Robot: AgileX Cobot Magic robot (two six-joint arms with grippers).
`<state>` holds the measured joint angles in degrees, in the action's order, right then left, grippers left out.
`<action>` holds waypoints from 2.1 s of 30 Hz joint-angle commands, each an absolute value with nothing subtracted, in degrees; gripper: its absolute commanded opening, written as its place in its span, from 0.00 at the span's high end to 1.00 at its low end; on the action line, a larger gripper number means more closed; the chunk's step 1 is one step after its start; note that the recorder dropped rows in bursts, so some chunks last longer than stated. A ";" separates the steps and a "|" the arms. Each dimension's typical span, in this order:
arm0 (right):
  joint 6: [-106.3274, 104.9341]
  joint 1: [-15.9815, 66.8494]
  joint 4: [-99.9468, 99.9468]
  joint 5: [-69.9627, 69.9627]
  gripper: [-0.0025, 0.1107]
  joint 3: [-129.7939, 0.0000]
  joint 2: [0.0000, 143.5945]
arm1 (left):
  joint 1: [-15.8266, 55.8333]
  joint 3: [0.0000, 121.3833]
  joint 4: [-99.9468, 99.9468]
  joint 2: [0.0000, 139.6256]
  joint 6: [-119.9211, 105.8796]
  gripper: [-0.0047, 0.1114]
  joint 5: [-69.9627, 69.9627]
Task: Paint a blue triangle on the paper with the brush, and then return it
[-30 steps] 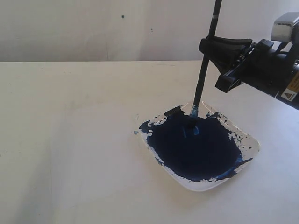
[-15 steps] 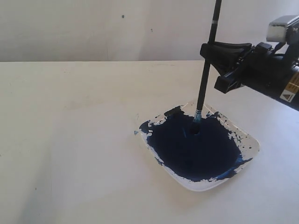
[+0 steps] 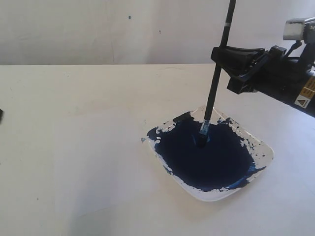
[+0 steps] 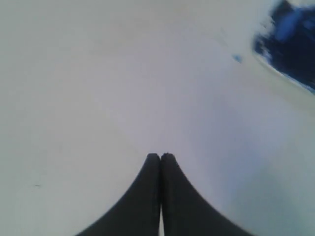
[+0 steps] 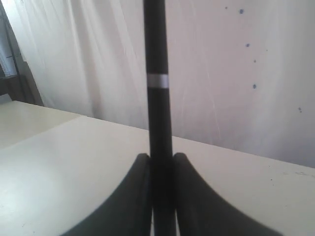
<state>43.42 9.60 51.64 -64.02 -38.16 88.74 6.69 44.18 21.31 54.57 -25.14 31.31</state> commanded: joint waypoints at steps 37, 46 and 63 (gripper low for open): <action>37.06 9.10 47.78 -59.99 0.95 -38.20 92.76 | 8.27 47.95 41.10 86.95 -48.88 0.96 35.53; 35.85 9.10 47.78 -60.47 0.95 -38.20 92.88 | 8.27 47.95 41.10 86.95 -48.88 0.96 35.53; 33.29 9.10 47.78 -60.47 0.95 -38.20 92.88 | 8.27 47.95 41.10 86.95 -48.88 0.96 35.53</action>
